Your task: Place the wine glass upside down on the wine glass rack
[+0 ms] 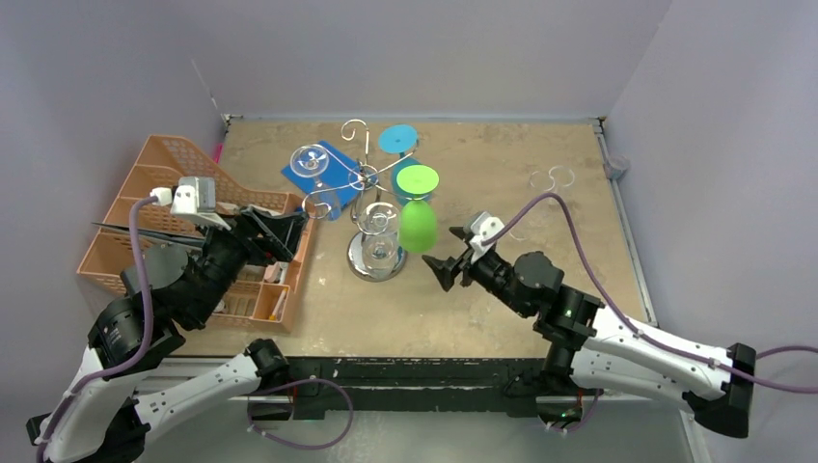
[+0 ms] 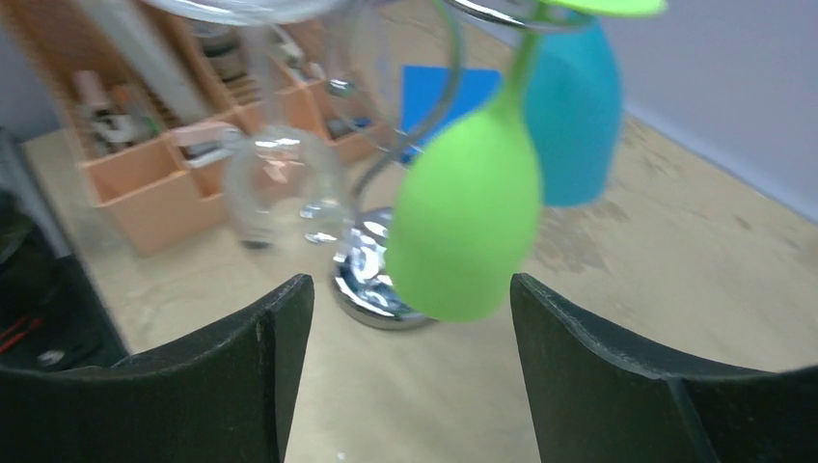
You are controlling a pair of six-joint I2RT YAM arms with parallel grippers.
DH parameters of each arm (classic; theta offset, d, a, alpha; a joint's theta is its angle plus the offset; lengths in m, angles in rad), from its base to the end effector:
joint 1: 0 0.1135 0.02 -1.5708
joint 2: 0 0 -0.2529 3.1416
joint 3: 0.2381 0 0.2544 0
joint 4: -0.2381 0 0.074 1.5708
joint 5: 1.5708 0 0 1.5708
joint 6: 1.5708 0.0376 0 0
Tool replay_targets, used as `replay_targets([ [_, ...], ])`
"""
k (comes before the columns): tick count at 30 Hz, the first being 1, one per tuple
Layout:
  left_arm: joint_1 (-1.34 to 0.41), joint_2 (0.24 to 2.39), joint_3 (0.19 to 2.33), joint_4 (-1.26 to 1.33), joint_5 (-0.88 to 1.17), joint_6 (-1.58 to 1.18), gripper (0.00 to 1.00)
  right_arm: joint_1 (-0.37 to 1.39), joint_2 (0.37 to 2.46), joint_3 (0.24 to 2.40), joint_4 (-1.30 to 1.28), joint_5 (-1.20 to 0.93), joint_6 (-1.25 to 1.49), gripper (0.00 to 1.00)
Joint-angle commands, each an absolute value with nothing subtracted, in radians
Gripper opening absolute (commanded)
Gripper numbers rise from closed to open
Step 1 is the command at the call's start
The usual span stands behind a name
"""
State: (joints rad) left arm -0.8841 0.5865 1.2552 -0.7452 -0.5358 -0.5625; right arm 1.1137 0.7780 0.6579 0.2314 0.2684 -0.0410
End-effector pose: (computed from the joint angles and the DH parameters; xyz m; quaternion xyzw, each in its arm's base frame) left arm 0.0606 -0.0436 0.4457 -0.0643 0.7271 -0.2881 0.6198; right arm 0.0981 0.1769 0.3332 -0.2770 0.6080 0.3008 0.6805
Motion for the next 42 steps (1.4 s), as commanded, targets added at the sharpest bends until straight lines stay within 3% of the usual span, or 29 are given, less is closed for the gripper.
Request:
replay_targets([
  [1,-0.886,0.580,1.286,-0.668,-0.499,-0.454,0.80,0.984,0.767,0.716,0.072,0.390,0.061,0.76],
  [10,-0.885,0.588,1.285,-0.637,-0.506,-0.405,0.80,0.694,0.891,0.935,-0.182,0.538,0.235,0.79],
  [16,-0.885,0.596,1.270,-0.611,-0.518,-0.381,0.80,0.581,1.015,1.108,-0.332,0.607,0.230,0.71],
  [28,-0.885,0.640,1.283,-0.578,-0.446,-0.346,0.83,0.274,1.321,1.505,-0.748,0.284,0.269,0.61],
  [36,-0.886,0.645,1.271,-0.560,-0.431,-0.336,0.84,0.191,1.472,1.593,-0.806,0.151,0.246,0.41],
  [42,-0.885,0.638,1.266,-0.566,-0.445,-0.339,0.84,0.184,1.532,1.603,-0.814,0.149,0.222,0.36],
])
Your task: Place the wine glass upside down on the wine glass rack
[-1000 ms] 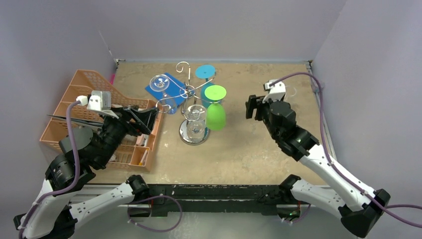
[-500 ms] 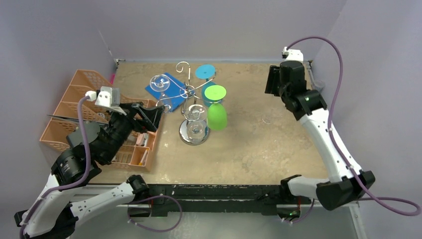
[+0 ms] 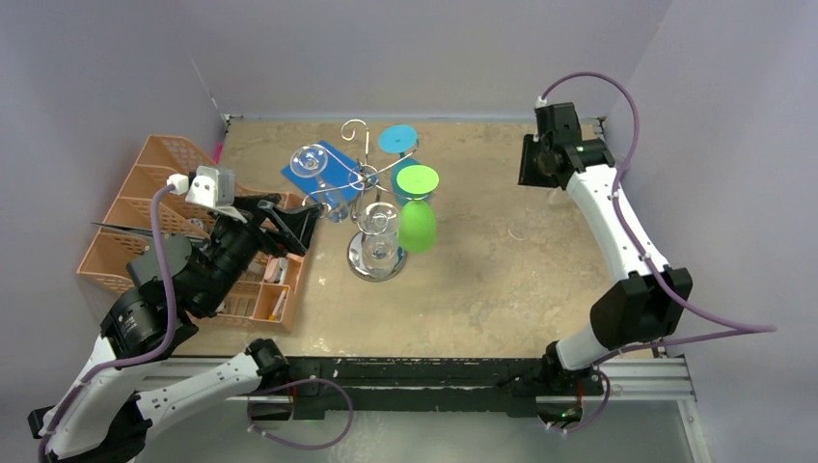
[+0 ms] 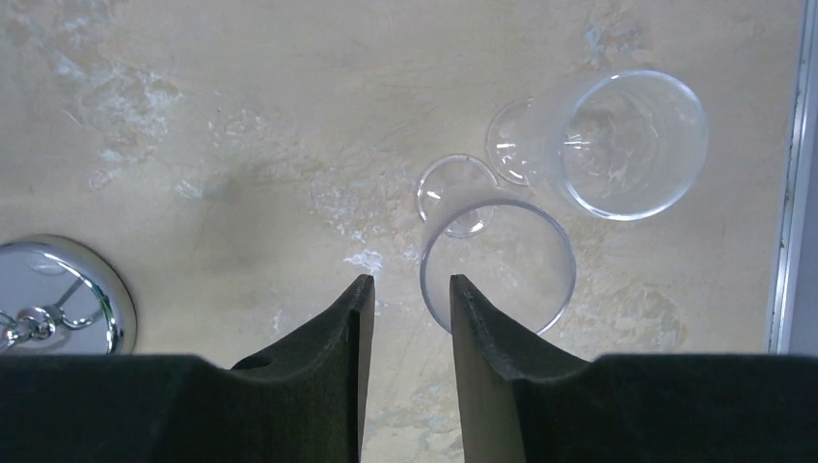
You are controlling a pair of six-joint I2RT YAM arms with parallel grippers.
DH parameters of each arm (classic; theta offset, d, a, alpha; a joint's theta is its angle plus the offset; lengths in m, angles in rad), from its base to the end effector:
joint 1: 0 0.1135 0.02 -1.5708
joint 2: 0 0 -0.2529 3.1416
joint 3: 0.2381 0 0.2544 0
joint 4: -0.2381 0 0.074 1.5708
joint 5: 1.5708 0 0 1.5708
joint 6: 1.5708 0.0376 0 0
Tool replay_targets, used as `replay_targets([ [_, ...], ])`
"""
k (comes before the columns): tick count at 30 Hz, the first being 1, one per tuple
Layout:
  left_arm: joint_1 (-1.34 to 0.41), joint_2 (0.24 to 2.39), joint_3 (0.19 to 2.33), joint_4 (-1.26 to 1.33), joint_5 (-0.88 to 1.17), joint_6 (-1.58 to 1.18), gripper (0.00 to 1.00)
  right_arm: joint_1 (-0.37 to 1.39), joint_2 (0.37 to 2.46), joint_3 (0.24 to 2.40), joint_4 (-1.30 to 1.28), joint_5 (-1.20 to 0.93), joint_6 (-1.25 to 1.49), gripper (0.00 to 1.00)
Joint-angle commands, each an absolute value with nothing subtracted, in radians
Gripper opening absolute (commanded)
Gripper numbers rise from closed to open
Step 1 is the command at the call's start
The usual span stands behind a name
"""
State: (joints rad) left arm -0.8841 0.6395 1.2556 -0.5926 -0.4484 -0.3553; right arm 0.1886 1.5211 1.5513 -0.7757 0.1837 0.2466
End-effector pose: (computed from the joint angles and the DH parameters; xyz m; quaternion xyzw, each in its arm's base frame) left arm 0.0709 -0.0608 0.4588 0.0245 0.6991 -0.2786 0.6580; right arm 0.3296 0.0559 0.3583 0.0632 0.9107 0.0042 0.4081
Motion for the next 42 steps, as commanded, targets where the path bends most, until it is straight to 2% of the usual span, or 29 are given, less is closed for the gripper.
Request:
replay_targets([
  [1,-0.885,0.636,1.266,-0.564,-0.445,-0.339,0.84,0.184,1.541,1.606,-0.819,0.149,0.218,0.35],
  [7,-0.885,0.645,1.264,-0.561,-0.438,-0.341,0.85,0.183,1.590,1.620,-0.836,0.146,0.186,0.31],
  [10,-0.886,0.645,1.264,-0.562,-0.434,-0.342,0.85,0.181,1.615,1.635,-0.851,0.148,0.170,0.26],
  [19,-0.886,0.643,1.264,-0.566,-0.426,-0.357,0.85,0.183,1.636,1.659,-0.860,0.113,0.134,0.01],
  [27,-0.885,0.655,1.297,-0.564,-0.398,-0.390,0.86,0.183,1.500,1.586,-0.759,0.037,0.153,0.00],
  [31,-0.885,0.669,1.272,-0.522,-0.445,-0.506,0.85,0.184,1.372,1.490,-0.623,-0.022,0.207,0.00],
  [42,-0.885,0.810,1.361,-0.395,-0.341,-0.711,0.81,0.184,1.042,1.282,-0.258,-0.086,0.327,0.00],
])
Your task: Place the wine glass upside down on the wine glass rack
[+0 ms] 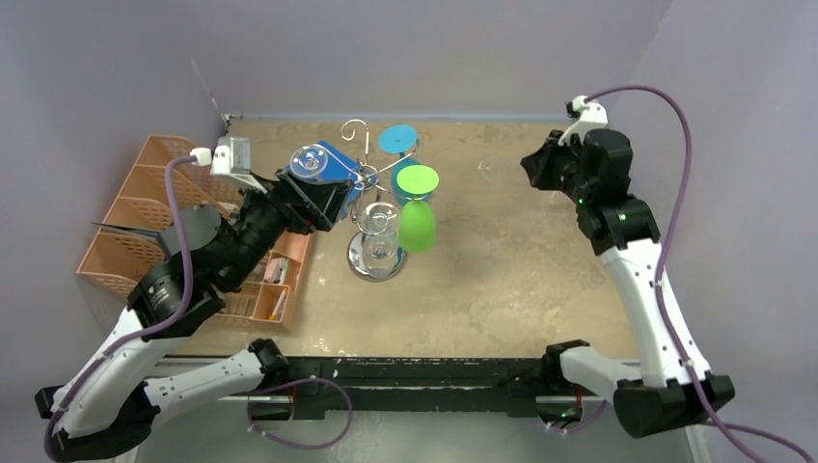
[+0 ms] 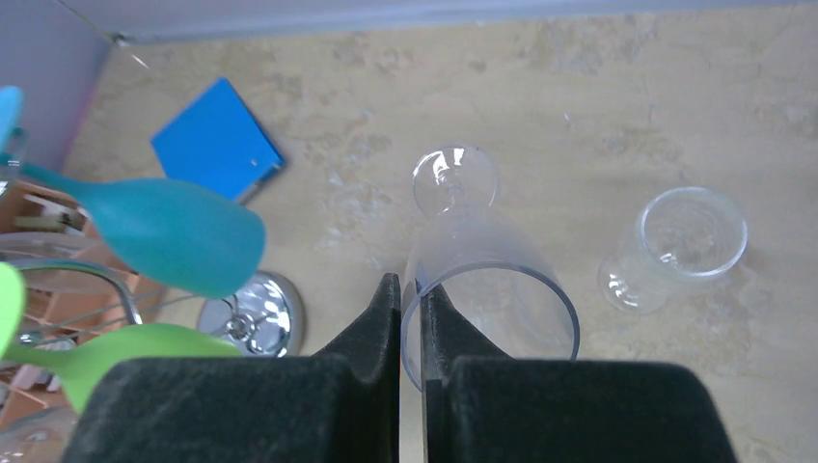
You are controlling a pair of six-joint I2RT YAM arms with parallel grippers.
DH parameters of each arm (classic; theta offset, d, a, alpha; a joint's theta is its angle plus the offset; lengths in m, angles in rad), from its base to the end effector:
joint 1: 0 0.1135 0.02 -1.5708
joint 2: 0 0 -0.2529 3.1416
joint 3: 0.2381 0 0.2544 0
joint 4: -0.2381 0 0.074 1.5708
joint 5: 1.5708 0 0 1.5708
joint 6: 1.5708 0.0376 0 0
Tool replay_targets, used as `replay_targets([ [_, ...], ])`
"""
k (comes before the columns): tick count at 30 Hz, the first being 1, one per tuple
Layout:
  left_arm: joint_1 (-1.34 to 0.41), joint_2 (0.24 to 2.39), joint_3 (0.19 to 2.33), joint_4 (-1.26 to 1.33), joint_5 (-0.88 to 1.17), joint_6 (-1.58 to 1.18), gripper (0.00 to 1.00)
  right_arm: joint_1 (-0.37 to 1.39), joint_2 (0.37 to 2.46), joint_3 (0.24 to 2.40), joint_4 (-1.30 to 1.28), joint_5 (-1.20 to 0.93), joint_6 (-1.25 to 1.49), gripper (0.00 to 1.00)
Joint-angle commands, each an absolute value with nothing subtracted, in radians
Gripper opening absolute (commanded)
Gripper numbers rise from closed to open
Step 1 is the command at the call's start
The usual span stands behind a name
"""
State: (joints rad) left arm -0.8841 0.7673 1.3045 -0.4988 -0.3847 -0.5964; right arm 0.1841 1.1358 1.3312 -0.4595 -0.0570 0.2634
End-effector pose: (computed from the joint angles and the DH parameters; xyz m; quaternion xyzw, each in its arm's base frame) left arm 0.0923 -0.0904 0.4713 -0.0387 0.6933 -0.3792 0.6116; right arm 0.2473 0.0482 0.4206 0.0142 0.7938 0.1569 0.5874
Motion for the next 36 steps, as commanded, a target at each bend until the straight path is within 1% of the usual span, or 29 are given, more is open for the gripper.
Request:
replay_targets([
  [1,-0.885,0.820,1.359,-0.366,-0.327,-0.723,0.81,0.184,1.012,1.264,-0.225,-0.091,0.338,0.00],
  [7,-0.886,0.913,1.367,-0.179,-0.244,-0.813,0.81,0.184,0.864,1.175,0.008,-0.164,0.407,0.00],
  [9,-0.886,0.963,1.406,-0.157,-0.236,-0.831,0.81,0.184,0.808,1.119,0.128,-0.165,0.400,0.00],
  [12,-0.886,1.049,1.499,-0.163,-0.213,-0.845,0.81,0.184,0.751,1.077,0.212,-0.149,0.378,0.00],
  [17,-0.885,1.147,1.523,-0.022,-0.181,-0.900,0.81,0.184,0.713,1.048,0.332,-0.158,0.411,0.00],
  [21,-0.885,1.254,1.621,0.022,-0.145,-0.911,0.81,0.184,0.694,1.032,0.419,-0.197,0.432,0.00],
  [25,-0.887,1.360,1.670,0.117,-0.110,-0.947,0.80,0.184,0.679,1.019,0.484,-0.244,0.462,0.00],
  [27,-0.887,1.411,1.700,0.147,-0.093,-0.963,0.78,0.184,0.675,1.005,0.528,-0.263,0.488,0.00],
  [32,-0.888,1.530,1.817,0.132,-0.083,-0.959,0.68,0.184,0.676,0.992,0.603,-0.309,0.555,0.00],
  [34,-0.890,1.557,1.826,0.184,-0.074,-0.965,0.61,0.184,0.675,0.982,0.624,-0.317,0.578,0.00],
  [36,-0.894,1.576,1.831,0.229,-0.074,-0.983,0.55,0.184,0.675,0.965,0.653,-0.314,0.599,0.00],
])
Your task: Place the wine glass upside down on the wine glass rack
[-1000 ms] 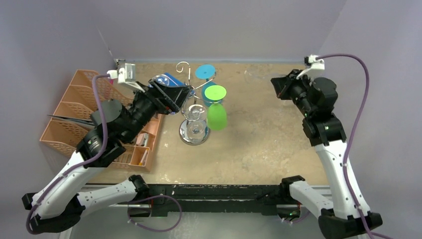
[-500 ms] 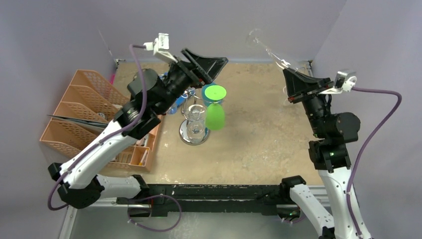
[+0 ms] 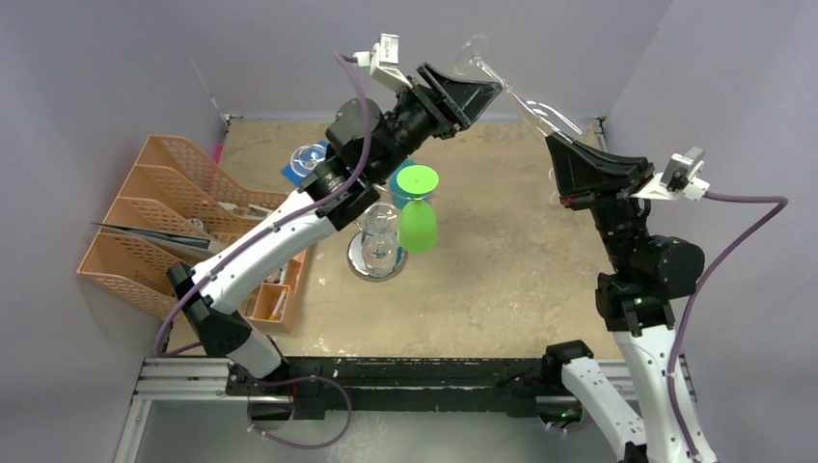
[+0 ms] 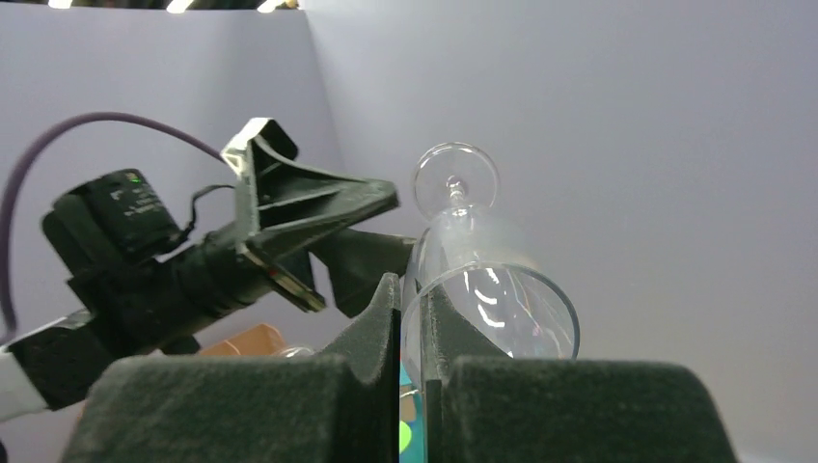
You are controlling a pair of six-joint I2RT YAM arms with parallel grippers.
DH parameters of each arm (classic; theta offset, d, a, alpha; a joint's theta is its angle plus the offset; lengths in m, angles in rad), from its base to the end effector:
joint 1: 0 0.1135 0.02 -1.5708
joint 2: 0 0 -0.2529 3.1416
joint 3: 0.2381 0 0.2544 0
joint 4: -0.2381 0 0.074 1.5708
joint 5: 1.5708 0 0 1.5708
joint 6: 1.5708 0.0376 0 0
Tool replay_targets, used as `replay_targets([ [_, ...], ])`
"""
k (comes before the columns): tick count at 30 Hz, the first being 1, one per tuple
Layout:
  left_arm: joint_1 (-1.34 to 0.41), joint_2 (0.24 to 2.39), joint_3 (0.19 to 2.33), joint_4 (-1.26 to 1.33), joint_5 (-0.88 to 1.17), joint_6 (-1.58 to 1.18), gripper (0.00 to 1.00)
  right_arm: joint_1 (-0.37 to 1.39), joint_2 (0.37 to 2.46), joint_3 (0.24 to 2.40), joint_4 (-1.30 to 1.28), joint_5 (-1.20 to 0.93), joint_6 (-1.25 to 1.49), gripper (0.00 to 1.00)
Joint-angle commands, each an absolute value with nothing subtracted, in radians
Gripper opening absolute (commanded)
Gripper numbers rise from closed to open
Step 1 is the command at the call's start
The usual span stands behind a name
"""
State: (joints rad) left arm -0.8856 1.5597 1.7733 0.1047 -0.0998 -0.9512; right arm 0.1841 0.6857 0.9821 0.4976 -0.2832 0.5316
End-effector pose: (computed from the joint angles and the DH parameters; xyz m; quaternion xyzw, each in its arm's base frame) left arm 0.2256 -0.2701 0.5123 -0.0596 0.5837 -0.6253 0.5145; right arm 0.1164 0.0324 0.4818 -0.0638 0.3918 0.3710 0.8395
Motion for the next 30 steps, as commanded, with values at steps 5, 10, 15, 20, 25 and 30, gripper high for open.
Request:
replay_targets([
  [5,-0.902,1.599,1.835,0.255,-0.076,-1.016,0.50,0.184,0.680,0.947,0.696,-0.316,0.630,0.00],
  [10,-0.902,1.609,1.837,0.284,-0.060,-1.031,0.43,0.184,0.709,0.946,0.740,-0.367,0.684,0.00],
  [15,-0.904,1.605,1.806,0.322,-0.074,-1.069,0.38,0.184,0.727,0.910,0.842,-0.398,0.763,0.00],
  [20,-0.904,1.607,1.794,0.374,-0.082,-1.088,0.23,0.184,0.722,0.889,0.855,-0.399,0.777,0.00],
  [25,-0.905,1.592,1.765,0.397,-0.041,-1.107,0.15,0.184,0.718,0.887,0.827,-0.375,0.772,0.00],
  [30,-0.908,1.599,1.761,0.427,-0.024,-1.102,0.20,0.184,0.772,0.886,0.920,-0.358,0.875,0.00],
])
